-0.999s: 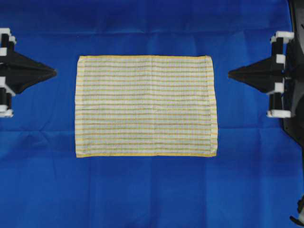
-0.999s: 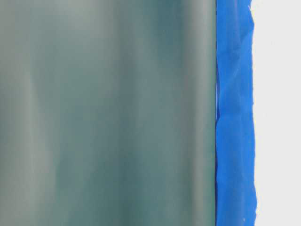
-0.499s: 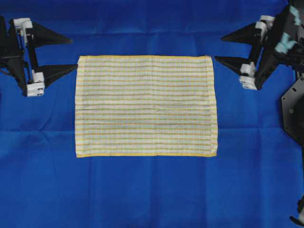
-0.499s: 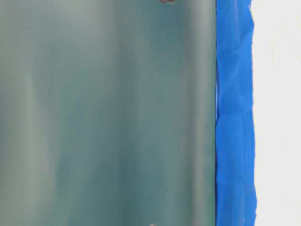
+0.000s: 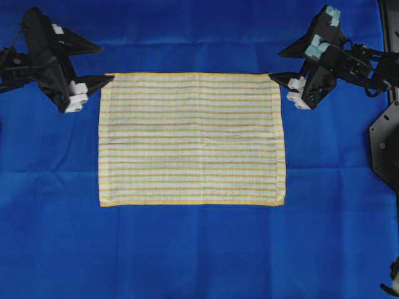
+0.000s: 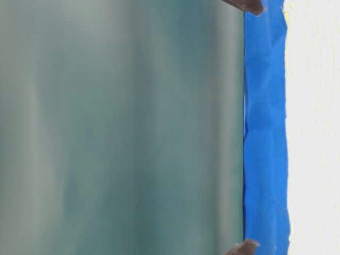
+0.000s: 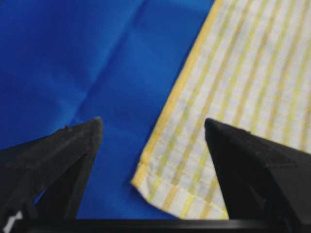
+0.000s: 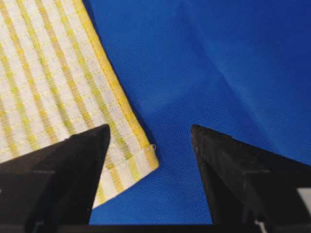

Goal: Fold the yellow towel.
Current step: 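Move both grippers to the towel's top corners and pinch them, then pull both top corners down toward the bottom edge, folding in half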

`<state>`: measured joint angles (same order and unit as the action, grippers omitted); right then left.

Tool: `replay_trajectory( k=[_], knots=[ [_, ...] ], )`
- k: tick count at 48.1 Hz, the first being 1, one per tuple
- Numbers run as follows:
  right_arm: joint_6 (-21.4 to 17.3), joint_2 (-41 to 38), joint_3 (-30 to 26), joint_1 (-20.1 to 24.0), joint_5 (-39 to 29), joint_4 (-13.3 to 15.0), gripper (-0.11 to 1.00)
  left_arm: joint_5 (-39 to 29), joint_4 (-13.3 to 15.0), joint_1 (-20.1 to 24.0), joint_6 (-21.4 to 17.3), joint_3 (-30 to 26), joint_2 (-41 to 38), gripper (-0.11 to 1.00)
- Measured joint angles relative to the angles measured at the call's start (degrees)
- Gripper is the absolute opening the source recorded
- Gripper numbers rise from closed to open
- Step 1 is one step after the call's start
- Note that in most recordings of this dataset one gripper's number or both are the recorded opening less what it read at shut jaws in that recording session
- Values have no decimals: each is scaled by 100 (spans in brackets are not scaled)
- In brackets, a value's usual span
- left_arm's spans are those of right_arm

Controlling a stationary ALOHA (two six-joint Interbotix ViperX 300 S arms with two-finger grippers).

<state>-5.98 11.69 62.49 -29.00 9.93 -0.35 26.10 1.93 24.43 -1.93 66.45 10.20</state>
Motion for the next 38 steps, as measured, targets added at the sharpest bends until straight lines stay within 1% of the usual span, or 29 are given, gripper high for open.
replay_trajectory(
  k=[14,17,19,22,24,25,27,29,32,33,34,38],
  knots=[
    [0,-800,-149,-9,176,0,66,185,0,53,0,-167,-817,77],
    [0,-896,-149,-18,220,0,64,211,9,79,-9,-176,-976,75],
    [-9,-949,-158,-18,255,-9,62,211,18,105,0,-193,-1090,71],
    [-18,-993,-158,-18,299,-18,55,211,26,167,-9,-193,-1230,60],
    [-18,-1020,-167,-18,316,-18,48,211,26,193,-9,-202,-1292,50],
    [-35,-1028,-167,-18,325,-26,44,211,35,202,0,-202,-1336,43],
    [-35,-1037,-167,-18,334,-26,34,211,26,211,0,-220,-1397,31],
    [-35,-1046,-167,-18,343,-26,22,220,26,202,0,-255,-1441,20],
    [-35,-1055,-167,-18,369,-26,7,229,35,193,0,-281,-1485,6],
    [-35,-1055,-167,-26,369,-26,4,229,35,193,0,-290,-1494,4],
    [-35,-1055,-158,-18,378,-26,3,220,26,193,0,-290,-1494,3],
    [-35,-1055,-167,-18,387,-26,4,202,26,202,0,-290,-1503,4]
  ],
)
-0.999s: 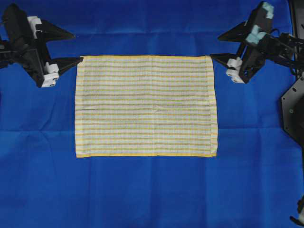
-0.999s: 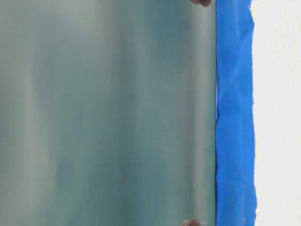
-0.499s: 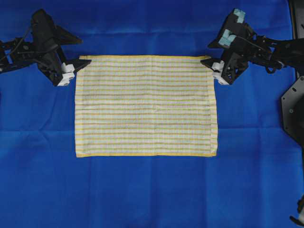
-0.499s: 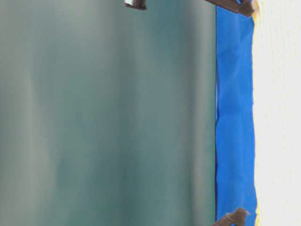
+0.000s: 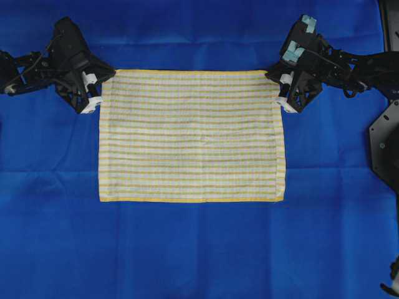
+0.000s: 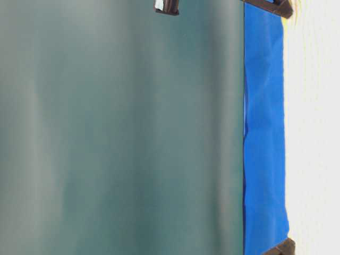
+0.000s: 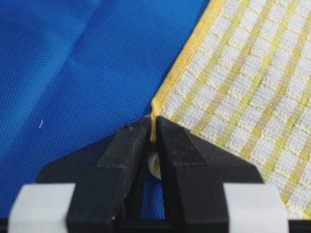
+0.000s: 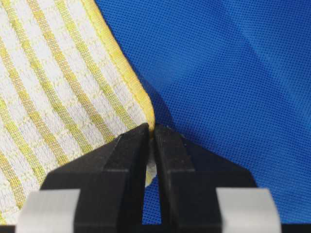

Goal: Fold the yellow towel.
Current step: 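Pull both top corners down toward the bottom edge, folding in half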

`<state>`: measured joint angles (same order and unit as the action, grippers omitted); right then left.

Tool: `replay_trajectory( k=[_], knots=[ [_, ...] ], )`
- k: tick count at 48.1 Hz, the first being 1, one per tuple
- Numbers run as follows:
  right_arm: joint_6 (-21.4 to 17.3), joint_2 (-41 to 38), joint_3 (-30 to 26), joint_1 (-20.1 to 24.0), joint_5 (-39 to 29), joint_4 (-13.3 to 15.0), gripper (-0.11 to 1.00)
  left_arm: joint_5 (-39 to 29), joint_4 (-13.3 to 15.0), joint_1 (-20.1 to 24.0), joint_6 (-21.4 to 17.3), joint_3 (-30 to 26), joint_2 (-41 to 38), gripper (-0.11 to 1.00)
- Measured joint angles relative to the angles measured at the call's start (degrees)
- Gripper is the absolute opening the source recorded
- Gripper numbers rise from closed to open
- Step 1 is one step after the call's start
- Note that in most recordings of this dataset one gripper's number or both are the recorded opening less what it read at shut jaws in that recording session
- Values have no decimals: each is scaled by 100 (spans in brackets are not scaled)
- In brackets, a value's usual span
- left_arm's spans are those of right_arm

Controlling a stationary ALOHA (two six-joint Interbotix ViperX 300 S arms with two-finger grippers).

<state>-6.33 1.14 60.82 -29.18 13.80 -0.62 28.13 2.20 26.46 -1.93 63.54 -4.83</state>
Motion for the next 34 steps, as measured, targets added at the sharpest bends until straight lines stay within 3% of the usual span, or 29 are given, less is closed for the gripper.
replay_trajectory(
  k=[16,26,34],
  knots=[
    [9,299,0,0,-35,0,4,-316,9,9,-18,-18,246,4],
    [9,791,9,-9,-264,0,4,-650,9,79,-325,-18,817,4],
    [9,949,97,0,-290,0,4,-729,0,97,-343,-18,993,4]
  ],
)
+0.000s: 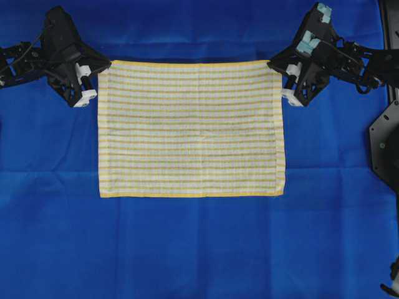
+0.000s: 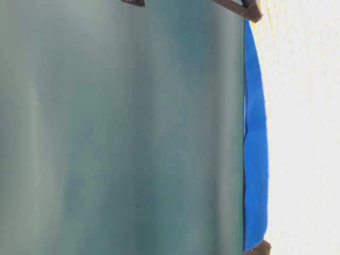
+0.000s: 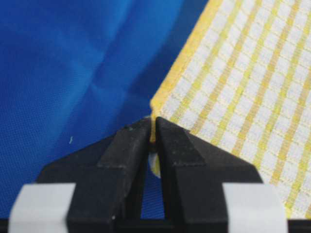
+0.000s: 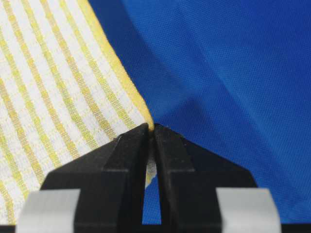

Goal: Fold the yellow towel.
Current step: 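Pull both top corners down toward the bottom edge, folding in half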

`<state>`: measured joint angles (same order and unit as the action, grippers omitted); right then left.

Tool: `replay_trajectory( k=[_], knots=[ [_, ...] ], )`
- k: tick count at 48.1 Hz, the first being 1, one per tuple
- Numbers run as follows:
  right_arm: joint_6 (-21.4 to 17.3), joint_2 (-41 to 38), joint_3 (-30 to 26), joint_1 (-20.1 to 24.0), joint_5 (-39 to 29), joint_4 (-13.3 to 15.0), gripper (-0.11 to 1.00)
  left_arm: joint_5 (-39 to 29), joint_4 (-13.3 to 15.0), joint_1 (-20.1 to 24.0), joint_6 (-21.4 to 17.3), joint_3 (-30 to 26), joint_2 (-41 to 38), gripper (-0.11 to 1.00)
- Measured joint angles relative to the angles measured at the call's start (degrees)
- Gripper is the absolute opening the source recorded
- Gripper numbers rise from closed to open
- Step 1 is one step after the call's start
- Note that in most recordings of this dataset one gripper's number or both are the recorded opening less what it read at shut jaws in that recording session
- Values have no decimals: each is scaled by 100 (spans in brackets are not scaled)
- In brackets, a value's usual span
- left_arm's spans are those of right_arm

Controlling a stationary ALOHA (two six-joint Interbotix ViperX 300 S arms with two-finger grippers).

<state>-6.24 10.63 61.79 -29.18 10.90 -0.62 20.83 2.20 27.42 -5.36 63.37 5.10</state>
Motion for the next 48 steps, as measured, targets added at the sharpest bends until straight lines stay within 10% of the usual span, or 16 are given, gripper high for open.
replay_trajectory(
  k=[21,48],
  knots=[
    [-9,580,316,431,-26,-255,4,-62,18,-606,439,369,650,4],
    [-26,1556,940,2610,-132,-1468,4,-220,26,-2918,1705,659,1327,4]
  ],
)
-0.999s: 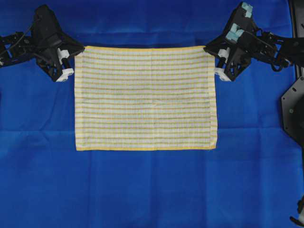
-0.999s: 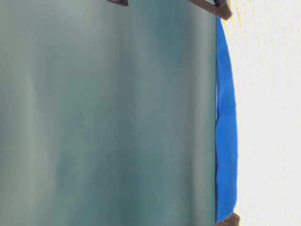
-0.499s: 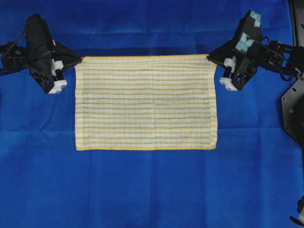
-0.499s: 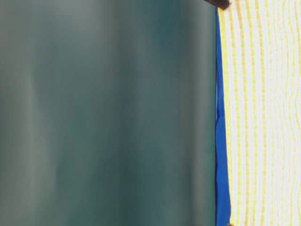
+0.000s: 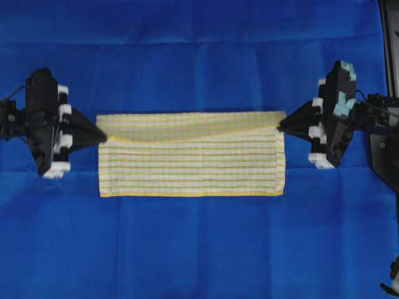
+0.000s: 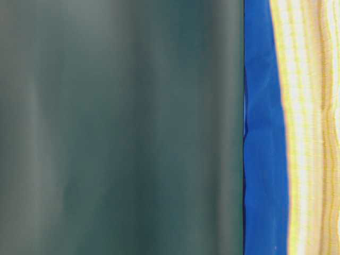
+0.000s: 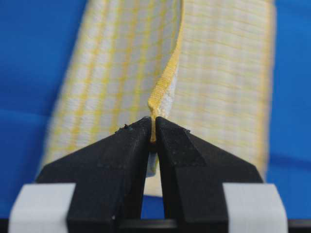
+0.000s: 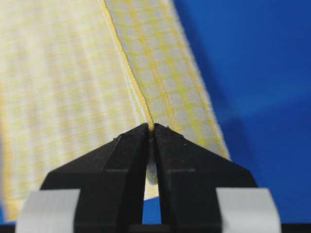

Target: Fold the yellow towel.

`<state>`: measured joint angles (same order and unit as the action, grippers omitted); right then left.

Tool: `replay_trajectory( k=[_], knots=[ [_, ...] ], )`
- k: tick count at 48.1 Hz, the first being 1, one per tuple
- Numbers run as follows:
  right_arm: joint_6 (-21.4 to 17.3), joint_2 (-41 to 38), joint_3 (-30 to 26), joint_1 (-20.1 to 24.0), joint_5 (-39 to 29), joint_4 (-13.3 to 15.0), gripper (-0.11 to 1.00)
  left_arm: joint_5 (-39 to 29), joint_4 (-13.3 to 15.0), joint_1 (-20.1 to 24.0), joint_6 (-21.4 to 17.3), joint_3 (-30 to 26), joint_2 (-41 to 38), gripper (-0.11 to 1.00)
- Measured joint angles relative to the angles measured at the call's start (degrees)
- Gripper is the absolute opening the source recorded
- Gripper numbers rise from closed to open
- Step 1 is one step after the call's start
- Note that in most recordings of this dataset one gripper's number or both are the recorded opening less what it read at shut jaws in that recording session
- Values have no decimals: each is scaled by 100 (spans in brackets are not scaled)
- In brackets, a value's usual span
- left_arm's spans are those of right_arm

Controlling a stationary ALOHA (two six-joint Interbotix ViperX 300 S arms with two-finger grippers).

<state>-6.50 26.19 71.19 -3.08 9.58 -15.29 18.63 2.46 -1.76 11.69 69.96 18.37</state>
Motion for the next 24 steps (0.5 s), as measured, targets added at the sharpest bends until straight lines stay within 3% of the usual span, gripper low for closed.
replay_trajectory(
  k=[12,24],
  knots=[
    [0,9,0,756,9,-352,4,-18,0,-738,281,-53,-88,4],
    [0,-193,-18,1160,18,-580,4,-114,0,-967,308,-176,-229,4]
  ],
)
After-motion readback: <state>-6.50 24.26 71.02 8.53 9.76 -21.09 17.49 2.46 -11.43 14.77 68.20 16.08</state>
